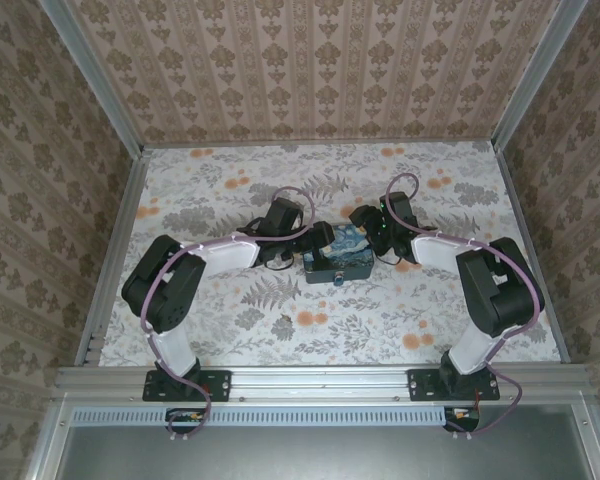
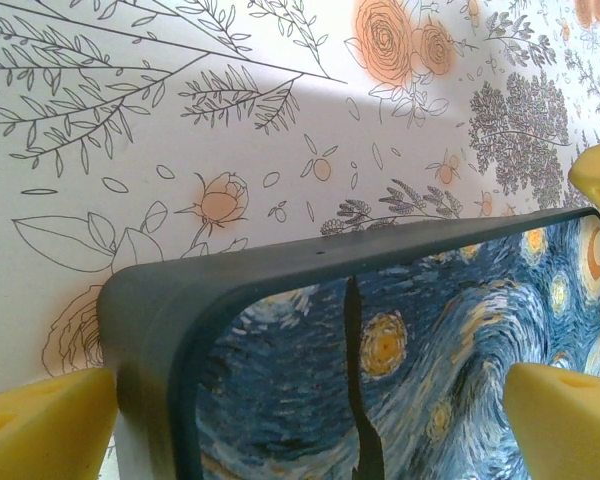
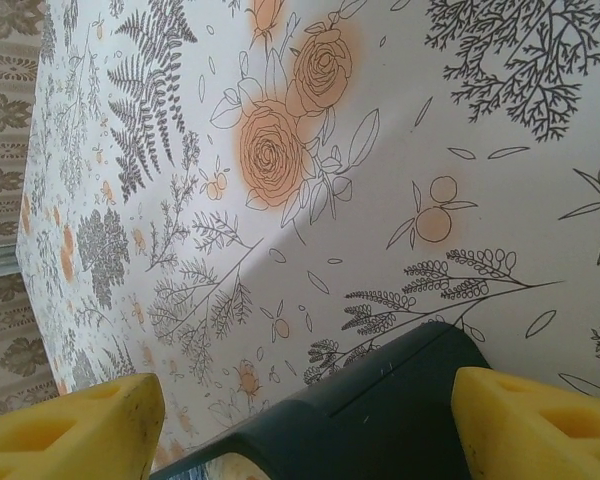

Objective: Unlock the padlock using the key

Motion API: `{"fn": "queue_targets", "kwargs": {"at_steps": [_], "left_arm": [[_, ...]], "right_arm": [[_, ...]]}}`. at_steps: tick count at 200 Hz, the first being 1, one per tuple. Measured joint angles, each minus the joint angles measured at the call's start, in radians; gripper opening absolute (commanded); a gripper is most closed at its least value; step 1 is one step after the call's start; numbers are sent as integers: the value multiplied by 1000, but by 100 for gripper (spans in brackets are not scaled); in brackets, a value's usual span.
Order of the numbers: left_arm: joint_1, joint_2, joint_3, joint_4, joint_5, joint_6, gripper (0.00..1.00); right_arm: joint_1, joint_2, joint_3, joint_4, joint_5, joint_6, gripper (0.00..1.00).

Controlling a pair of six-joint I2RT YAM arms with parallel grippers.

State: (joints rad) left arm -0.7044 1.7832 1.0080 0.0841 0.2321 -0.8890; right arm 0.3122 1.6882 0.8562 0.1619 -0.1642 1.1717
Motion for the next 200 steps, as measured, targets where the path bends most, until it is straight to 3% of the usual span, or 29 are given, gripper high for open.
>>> {"fn": "queue_targets", "kwargs": {"at_steps": [99,116,165,200], "left_arm": [[12,34,30,24,31,7,100],[12,39,34,31,34,8,100],[41,39,33,35,34,7,100],[102,-24,-6,26,33,9,100]], "right_arm": [[-27,0,9,-5,-6,-18,90],[-36,-2,9,-11,-7,-26,99],[-84,-41,9,-50,-3,-82,100],[-126,-106,64,-201,61,-226,100]]}}
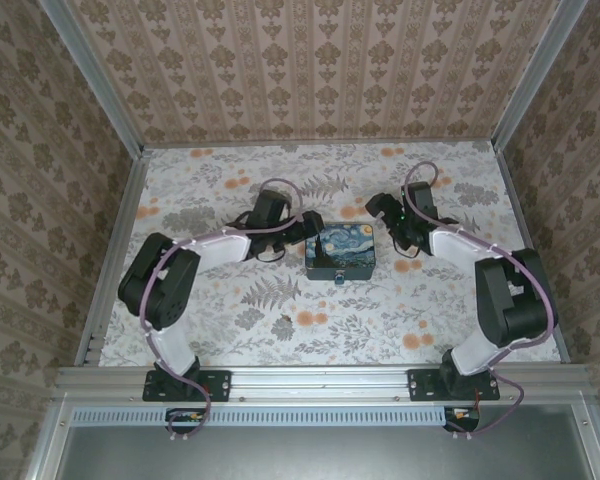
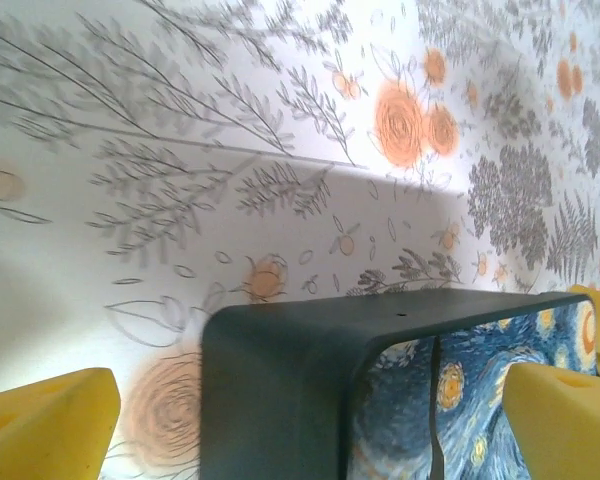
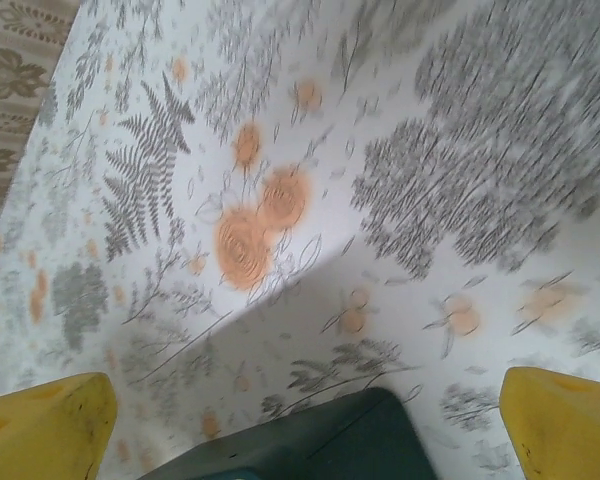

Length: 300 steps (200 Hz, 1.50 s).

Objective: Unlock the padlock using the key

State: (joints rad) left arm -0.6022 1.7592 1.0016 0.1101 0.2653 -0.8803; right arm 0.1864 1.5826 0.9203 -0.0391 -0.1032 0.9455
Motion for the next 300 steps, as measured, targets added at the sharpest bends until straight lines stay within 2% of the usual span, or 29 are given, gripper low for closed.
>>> {"fn": "queue_targets", "kwargs": {"at_steps": [27,62,80,100,157,211,229,251,300], "left_arm": [[37,-104,-26,-13,0,14,100],[63,-237,-53,-31,0,44,100],[75,-305,-79,-60,-1,64,100],[85,-380,-121,-95,-15,84,100],[144,-568,-274,-183,-61,95,100],[271,-718,-412,-257,-59,50,100],[308,-755,-441,-261,-46,34,100],[344,-766,-453,-272,-25,19,100],[362,-766,-453,-311,1,18,100]], "right_arm": [[-27,-92,30,-48,42,-123,99],[-166,-241,-79,66,-125,-219,100],[-155,-276,-92,64,-184,-255,99],[-59,-315,-90,45,-213,-306,97],[344,-345,-42,-122,-188,-386,83],[663,-200,-42,-212,-102,-402,69],[730,-101,-36,-227,-78,-417,61],[785,27,2,-262,-49,-424,57],[832,180,139,-312,-3,-457,53]]}}
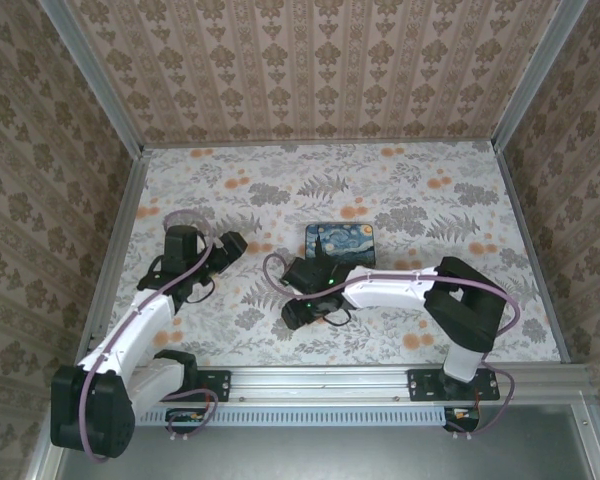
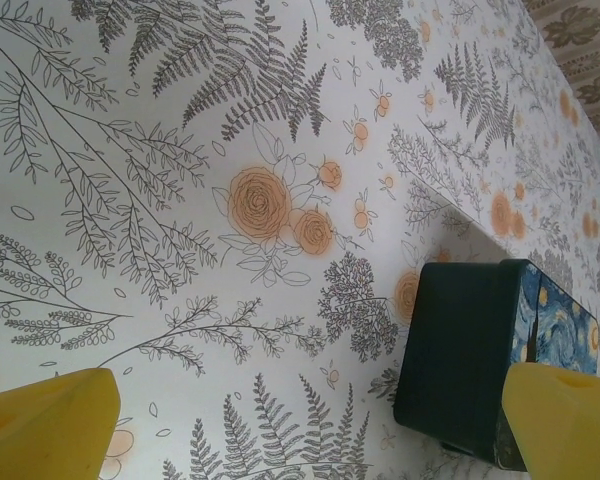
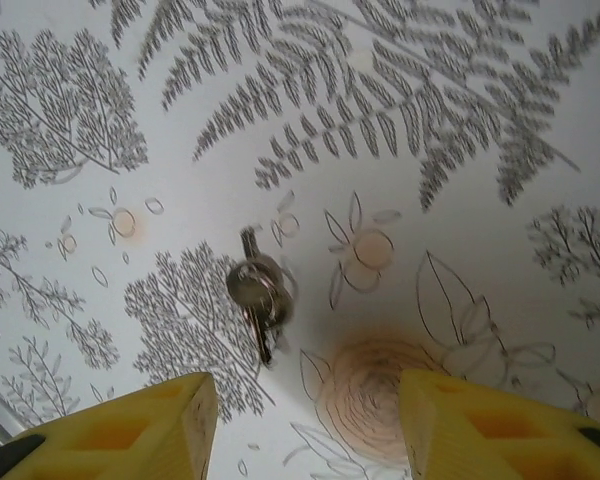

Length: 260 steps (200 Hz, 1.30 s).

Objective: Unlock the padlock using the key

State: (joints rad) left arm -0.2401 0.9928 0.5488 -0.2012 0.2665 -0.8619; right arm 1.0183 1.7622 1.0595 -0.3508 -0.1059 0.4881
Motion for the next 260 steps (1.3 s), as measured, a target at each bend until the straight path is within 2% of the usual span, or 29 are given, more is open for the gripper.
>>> {"fn": "queue_targets", "kwargs": {"at_steps": [177,232,260], "left_arm": [[0,0,1,-44,-9,18,100],[0,0,4,-55,-8,26,100],[0,0,11,-58,-8,29,100]], "right_arm": [[90,192,223,-160,174,-44,48],[105,198,232,-178,195,-41,33],[105,198,228,-176,196,-39,12]]}}
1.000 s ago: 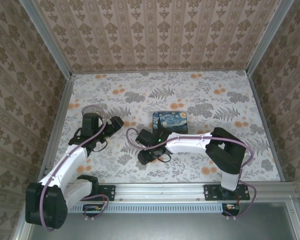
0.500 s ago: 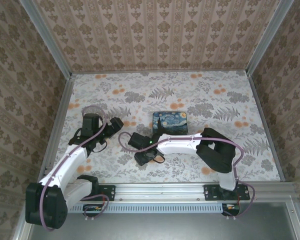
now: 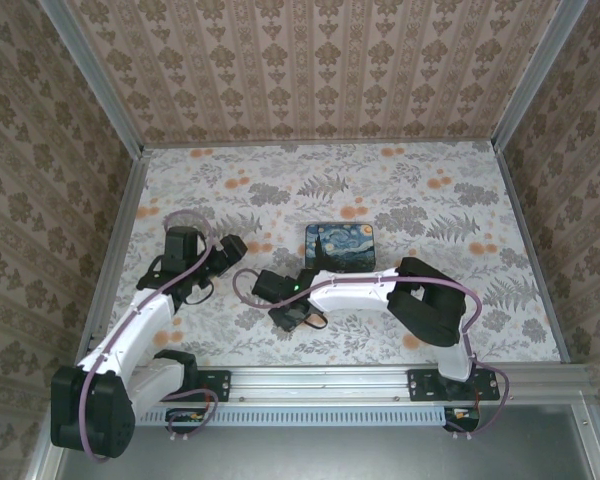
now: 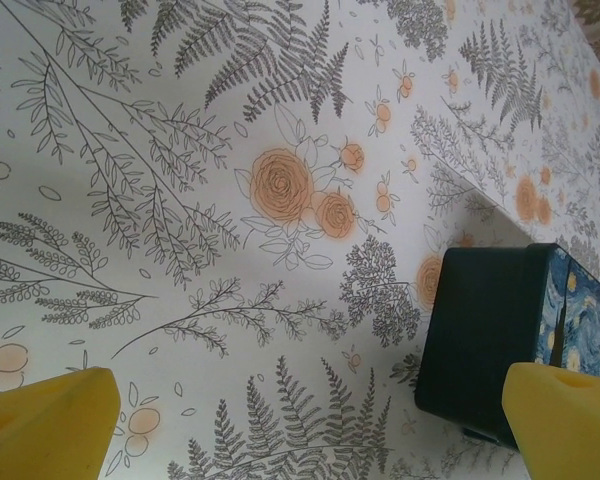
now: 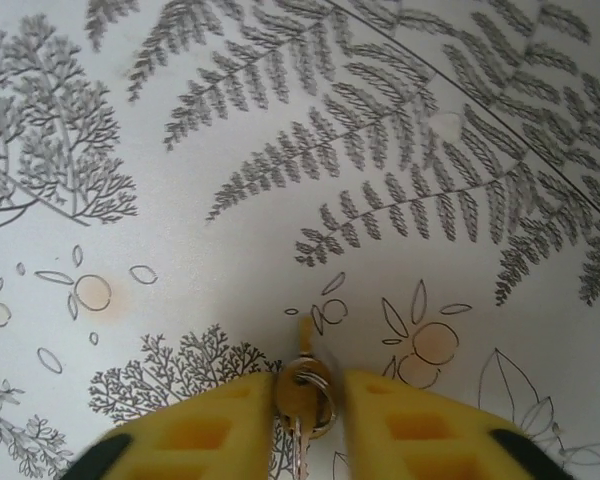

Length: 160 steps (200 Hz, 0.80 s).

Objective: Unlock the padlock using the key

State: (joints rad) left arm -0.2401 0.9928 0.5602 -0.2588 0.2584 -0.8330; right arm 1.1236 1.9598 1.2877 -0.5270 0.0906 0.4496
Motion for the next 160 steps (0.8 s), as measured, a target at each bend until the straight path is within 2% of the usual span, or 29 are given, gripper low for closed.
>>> {"fn": "queue_targets", "kwargs": {"at_steps": [15,51,106,132,160], "left_arm": [[0,0,0,0,1,1,100],[0,0,1,-1,12,9,100],[-1,7,3,12,71,15,100],[-16,31,3,51,112,3,100],[-71,56,3,97,136,-27,100]], "right_arm": [[-5,-8,-1,14,-8,16,0],[-39,-62,-70,96,-62,38,0],[-162,-201,-230,204,-187,102,0],[-218,-273,-352,395,-299,189,0],[-264,-314,-475,578,-385,294,0]]}}
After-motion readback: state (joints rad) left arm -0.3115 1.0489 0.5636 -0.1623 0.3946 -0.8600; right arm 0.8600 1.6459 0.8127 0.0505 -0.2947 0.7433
